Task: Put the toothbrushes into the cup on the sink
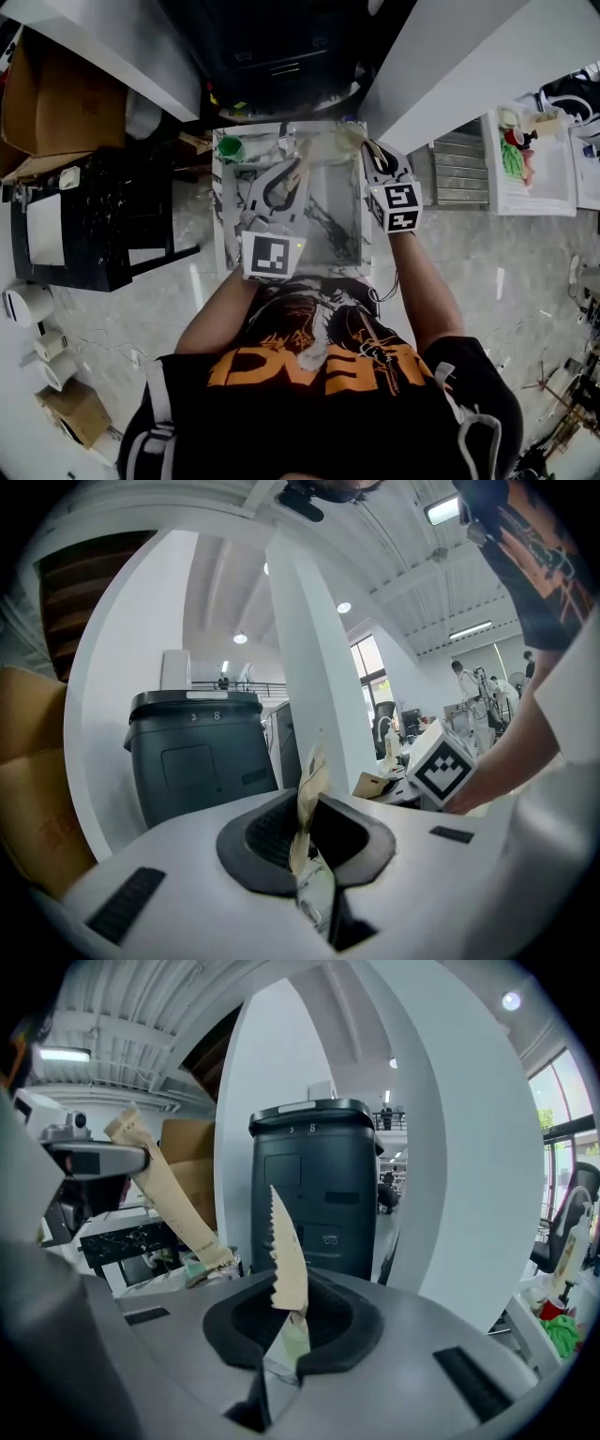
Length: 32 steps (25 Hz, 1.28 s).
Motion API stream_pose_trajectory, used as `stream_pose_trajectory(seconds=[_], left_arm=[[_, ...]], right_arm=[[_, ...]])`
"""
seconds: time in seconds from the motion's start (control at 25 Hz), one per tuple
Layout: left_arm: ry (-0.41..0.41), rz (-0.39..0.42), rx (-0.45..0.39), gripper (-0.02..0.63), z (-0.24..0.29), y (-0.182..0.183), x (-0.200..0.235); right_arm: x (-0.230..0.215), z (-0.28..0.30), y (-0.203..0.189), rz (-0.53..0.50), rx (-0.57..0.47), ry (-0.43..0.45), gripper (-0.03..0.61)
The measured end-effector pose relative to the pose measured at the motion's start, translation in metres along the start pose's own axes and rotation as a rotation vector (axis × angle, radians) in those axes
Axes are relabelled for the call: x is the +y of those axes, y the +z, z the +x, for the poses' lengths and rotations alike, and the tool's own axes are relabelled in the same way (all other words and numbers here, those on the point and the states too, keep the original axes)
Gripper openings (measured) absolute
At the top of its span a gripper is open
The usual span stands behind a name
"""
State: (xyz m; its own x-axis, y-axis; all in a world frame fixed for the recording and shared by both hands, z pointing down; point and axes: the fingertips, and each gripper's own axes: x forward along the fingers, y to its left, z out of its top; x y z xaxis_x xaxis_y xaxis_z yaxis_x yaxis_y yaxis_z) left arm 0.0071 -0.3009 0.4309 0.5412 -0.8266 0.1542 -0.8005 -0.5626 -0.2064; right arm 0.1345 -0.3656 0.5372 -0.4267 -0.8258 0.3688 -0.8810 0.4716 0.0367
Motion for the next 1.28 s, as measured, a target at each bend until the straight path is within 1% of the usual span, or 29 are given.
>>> stream_pose_trajectory(seconds=[0.24,0.48,0.52,0.6,0.68,0.72,0.88,1.08,1.16,1.24,1.28], left_arm=[[0.017,0.003,0.034,0.051,0.000,-0.008,0.004],[0.042,-0.007,0.046,0.051,-0.004,-0.009,0.009],[0.044,-0.005,0.045,0.051,-0.005,-0.009,0.010],[0.048,-0.005,0.043,0.051,-0.006,-0.009,0.012],[0.051,-0.010,0.045,0.051,-0.005,-0.009,0.012],[0.050,-0.008,0.047,0.051,-0.005,-0.009,0.012],[0.043,0.004,0.038,0.051,-0.004,-0.006,0.010],[0.038,0.007,0.022,0.051,-0.006,-0.001,0.010],[0.033,0.010,0.019,0.051,-0.009,0.000,0.010],[0.032,0.006,0.012,0.051,-0.012,0.001,0.011],[0.032,0.003,0.009,0.051,-0.013,0.001,0.011]], right_arm=[[-0.010,0.031,-0.030,0.027,0.089,0.013,0.041],[-0.011,0.056,-0.056,0.012,0.181,0.026,0.048],[-0.010,0.058,-0.058,0.011,0.187,0.031,0.068],[-0.007,0.059,-0.059,0.014,0.182,0.046,0.171],[-0.004,0.059,-0.056,0.015,0.167,0.056,0.240],[-0.003,0.058,-0.053,0.012,0.158,0.061,0.252],[0.008,0.046,-0.033,-0.006,0.092,0.090,0.271],[0.050,-0.003,0.019,-0.061,-0.051,0.159,0.272],[0.067,-0.024,0.041,-0.089,-0.113,0.178,0.250],[0.083,-0.039,0.058,-0.102,-0.154,0.205,0.194],[0.090,-0.044,0.064,-0.099,-0.166,0.225,0.154]])
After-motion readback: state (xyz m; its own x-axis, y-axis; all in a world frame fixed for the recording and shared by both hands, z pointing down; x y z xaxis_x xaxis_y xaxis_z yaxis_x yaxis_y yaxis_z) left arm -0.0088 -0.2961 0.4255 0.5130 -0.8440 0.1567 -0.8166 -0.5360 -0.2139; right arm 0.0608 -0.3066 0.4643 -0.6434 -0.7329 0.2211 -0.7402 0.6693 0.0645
